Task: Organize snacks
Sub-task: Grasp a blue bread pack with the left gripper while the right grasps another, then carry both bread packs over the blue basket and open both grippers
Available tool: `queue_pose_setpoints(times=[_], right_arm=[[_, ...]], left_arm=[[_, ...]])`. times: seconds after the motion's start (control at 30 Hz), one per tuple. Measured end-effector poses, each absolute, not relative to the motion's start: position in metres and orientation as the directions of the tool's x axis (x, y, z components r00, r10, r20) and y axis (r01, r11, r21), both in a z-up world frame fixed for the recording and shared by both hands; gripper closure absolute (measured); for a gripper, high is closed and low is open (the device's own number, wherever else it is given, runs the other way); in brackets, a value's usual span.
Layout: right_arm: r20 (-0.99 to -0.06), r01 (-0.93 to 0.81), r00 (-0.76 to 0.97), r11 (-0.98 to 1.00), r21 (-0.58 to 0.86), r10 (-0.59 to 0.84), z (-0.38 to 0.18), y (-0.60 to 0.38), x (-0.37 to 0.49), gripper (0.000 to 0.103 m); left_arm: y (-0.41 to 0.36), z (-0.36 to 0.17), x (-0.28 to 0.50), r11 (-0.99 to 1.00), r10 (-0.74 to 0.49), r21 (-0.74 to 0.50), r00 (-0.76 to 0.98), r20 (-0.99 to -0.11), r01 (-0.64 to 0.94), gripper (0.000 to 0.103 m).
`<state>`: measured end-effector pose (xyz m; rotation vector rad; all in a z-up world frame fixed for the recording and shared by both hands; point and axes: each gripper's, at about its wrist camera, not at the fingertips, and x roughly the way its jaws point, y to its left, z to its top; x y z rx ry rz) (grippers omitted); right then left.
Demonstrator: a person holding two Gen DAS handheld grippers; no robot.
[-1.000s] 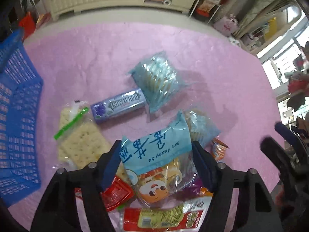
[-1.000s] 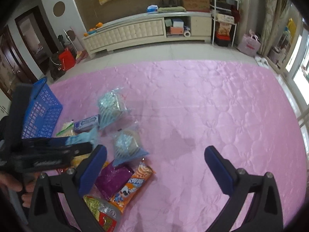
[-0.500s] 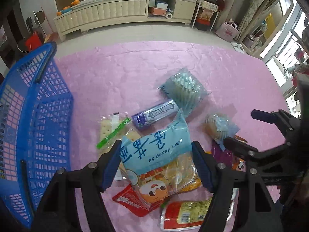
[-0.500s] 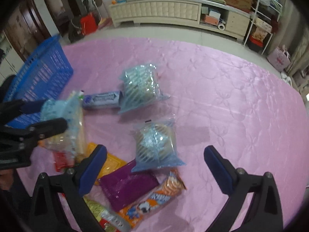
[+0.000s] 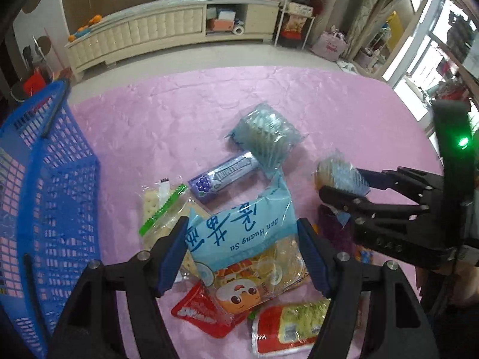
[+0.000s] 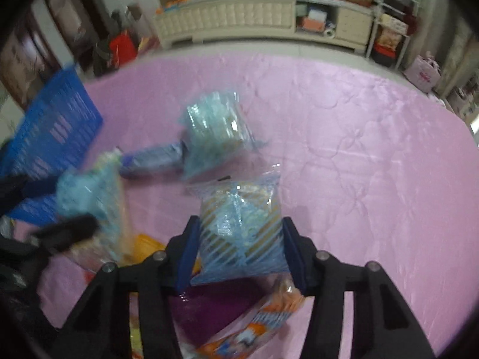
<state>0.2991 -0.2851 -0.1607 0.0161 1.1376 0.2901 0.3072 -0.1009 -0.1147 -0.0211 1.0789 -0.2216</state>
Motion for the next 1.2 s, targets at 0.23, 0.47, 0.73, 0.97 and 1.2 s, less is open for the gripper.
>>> queue_pose_setpoints(times=[0.23, 0.47, 0.73, 0.97, 1.2], right_arm=[[-0.822, -0.133, 0.528, 0.977, 0.166, 0.212, -0.089, -0.271, 0.247, 0.045], [-0.772, -0.074, 0.606, 0.98, 0.187, 0.193, -0.041, -0.257, 0.211, 0.045], [-0.737, -0.116, 0.637, 0.973, 0.198, 0.227, -0.011, -0.223, 0.195, 0.045], [-0.716, -0.189, 0.647, 0.964, 0.185, 0.264, 0.008, -0.18, 0.191, 0.045], [-0.712, -0.283, 0.618, 0.94, 0.192, 0.332, 0.012, -0.134, 0.204, 0.045]], left_arm=[[-0.096, -0.066, 0.272, 0.97, -0.196, -0.087, 0.517, -0.833, 0.227, 0.035], [-0.071, -0.018, 0.236, 0.966, -0.221, -0.094, 0.581, -0.783, 0.24, 0.035], [-0.018, 0.02, 0.207, 0.971, -0.215, -0.089, 0.648, -0.731, 0.222, 0.035], [0.027, 0.039, 0.192, 0.979, -0.194, -0.09, 0.685, -0.702, 0.185, 0.035], [0.069, 0.05, 0.19, 0.989, -0.142, -0.072, 0.707, -0.692, 0.128, 0.035]])
